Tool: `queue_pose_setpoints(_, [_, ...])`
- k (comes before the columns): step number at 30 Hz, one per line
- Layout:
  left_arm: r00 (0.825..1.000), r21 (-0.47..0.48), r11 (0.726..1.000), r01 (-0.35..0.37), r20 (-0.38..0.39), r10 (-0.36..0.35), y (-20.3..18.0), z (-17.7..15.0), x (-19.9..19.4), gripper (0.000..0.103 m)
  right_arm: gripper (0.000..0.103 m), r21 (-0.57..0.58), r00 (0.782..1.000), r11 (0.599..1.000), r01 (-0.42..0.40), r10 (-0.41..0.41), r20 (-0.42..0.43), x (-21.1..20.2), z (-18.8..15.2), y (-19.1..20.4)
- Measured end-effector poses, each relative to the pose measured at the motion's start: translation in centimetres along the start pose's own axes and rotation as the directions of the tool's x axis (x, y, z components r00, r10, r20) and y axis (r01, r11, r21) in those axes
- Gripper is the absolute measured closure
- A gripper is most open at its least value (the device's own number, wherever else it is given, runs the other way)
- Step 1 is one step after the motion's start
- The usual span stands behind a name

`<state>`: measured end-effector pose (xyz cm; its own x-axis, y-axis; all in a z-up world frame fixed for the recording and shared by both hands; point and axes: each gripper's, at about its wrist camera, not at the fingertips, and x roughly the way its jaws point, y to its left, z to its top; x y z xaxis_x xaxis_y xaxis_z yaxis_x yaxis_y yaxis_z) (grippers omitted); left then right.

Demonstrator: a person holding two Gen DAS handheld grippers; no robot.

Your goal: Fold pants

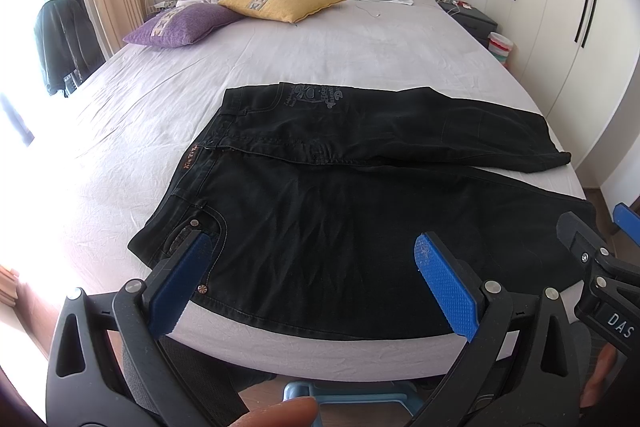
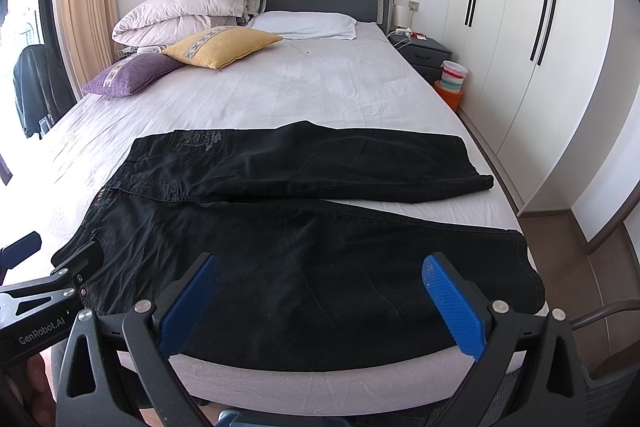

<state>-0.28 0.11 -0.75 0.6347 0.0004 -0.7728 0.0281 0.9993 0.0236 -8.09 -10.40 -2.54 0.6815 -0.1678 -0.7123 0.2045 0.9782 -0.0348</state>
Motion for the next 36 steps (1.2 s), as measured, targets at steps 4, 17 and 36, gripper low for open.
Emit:
queue_pose_setpoints(4, [1.000,-0.002,1.000,0.003,-0.003,-0.003,0.6,-0.4,0.4,0.000,0.000,0.000,1.000,1.000,0.000,0.000,0.000,0.0,0.0,0.0])
queue_pose_setpoints(17, [1.000,0.014,1.000,-0.003,0.005,0.003,0.8,-0.5,0.8,0.000,0.000,-0.005,1.000,1.000,-0.002,0.002,-0.011,-0.1,-0.5,0.4])
queue_pose_setpoints(36, [0.993,0.124,0.985,0.117,-0.008,-0.117,7.2,6.5,11.4,0.000,0.000,-0.238,0.939,0.909,-0.342,0.342,-0.042,8.8,8.6,-3.4])
